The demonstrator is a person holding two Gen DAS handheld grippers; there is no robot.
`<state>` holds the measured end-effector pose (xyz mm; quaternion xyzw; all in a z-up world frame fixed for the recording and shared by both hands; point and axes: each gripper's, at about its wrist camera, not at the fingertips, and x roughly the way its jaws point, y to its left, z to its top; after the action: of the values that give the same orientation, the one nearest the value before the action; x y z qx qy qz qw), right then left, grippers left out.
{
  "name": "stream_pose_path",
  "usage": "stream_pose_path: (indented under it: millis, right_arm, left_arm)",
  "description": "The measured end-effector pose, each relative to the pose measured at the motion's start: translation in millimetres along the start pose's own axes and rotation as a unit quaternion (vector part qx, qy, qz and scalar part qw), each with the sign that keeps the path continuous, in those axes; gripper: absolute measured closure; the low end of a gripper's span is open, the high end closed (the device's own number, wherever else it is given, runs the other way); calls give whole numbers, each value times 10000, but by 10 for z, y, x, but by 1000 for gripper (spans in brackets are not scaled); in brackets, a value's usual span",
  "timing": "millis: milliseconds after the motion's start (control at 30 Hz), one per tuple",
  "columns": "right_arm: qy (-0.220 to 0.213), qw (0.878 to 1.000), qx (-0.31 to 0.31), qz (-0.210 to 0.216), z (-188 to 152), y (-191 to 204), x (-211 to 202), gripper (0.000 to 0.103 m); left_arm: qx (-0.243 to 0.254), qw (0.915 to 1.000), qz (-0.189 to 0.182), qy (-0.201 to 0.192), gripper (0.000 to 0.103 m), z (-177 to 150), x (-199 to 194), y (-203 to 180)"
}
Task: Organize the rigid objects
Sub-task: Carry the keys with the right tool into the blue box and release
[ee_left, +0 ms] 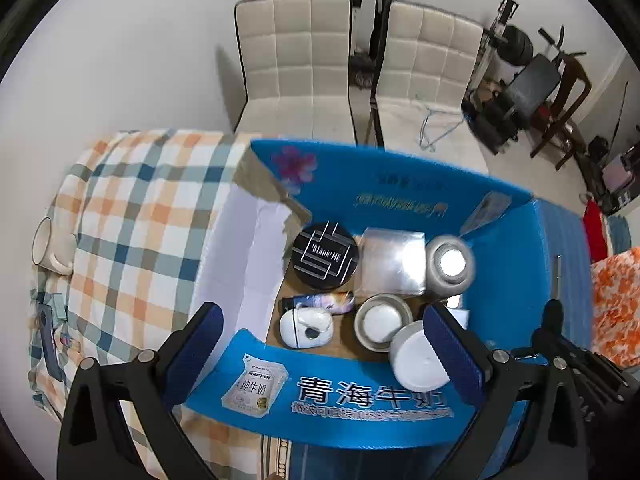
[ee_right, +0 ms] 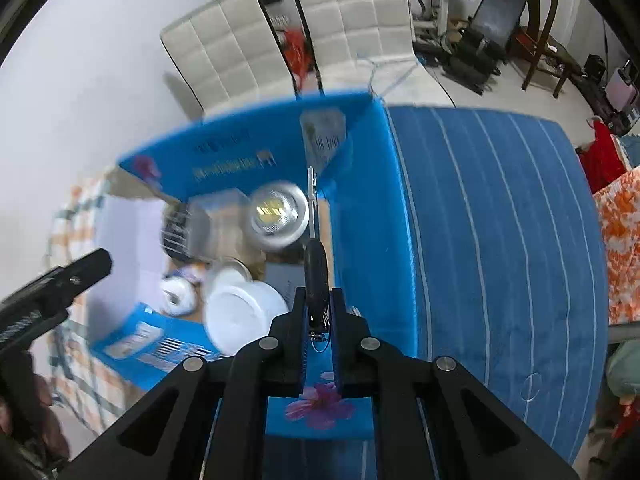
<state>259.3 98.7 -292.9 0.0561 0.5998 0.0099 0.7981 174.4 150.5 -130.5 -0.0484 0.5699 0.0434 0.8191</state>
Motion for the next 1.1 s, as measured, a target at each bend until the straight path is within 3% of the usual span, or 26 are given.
stream_pose_path:
  millis: [233, 567, 867, 967, 1100]
  right_arm:
    - [385, 9984, -2, -414, -82, -30, 422, 93]
    - [433, 9927, -361, -1062, 12, 119, 648, 93]
    - [555, 9911, -339, -1164, 164, 145, 752, 91]
    - [542, 9914, -343, -1137, 187, 165, 733, 83]
    - [435, 9940, -303, -952, 193, 174, 591, 47]
  left_arm:
    - [285, 9992, 21, 284, 0, -69, 251, -78]
    - [479, 9980, 17, 401, 0, -17, 423, -135]
    - [543, 9968, 34, 586, 0, -32, 567, -156]
    - [525, 9970, 10, 574, 0, -26, 540, -154]
    - [538, 9973, 28, 492, 0, 2, 442, -154]
